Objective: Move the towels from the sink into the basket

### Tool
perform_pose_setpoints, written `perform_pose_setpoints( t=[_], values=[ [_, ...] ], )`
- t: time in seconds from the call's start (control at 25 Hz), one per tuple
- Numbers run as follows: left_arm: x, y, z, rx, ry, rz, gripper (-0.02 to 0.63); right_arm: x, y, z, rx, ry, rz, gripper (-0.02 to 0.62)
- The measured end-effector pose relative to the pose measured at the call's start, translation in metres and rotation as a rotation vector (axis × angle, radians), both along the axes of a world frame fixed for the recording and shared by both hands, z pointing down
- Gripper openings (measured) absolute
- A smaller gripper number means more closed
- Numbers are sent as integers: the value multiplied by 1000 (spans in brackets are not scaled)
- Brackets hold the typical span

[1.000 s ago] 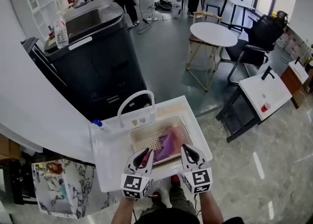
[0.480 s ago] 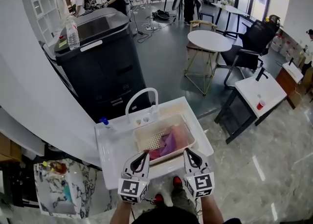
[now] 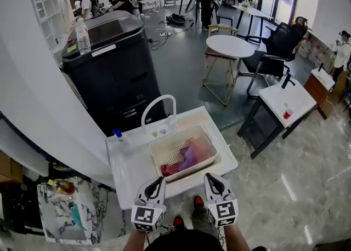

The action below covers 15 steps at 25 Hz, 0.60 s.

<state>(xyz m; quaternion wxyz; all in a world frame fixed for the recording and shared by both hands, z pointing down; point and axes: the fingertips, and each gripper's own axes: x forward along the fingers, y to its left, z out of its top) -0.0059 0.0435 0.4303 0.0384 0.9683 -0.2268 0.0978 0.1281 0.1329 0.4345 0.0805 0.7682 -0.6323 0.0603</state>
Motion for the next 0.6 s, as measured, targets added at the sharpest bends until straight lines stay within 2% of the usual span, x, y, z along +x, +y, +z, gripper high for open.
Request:
perform_pose_setpoints(
  t=[0.36, 0.6],
  values=[
    [-11, 3, 5, 4, -15, 19, 15, -12, 6, 8, -5, -9, 13, 31],
    [-15, 3, 2, 6, -7, 20, 15, -22, 5, 12, -22, -6, -13, 31]
  ],
)
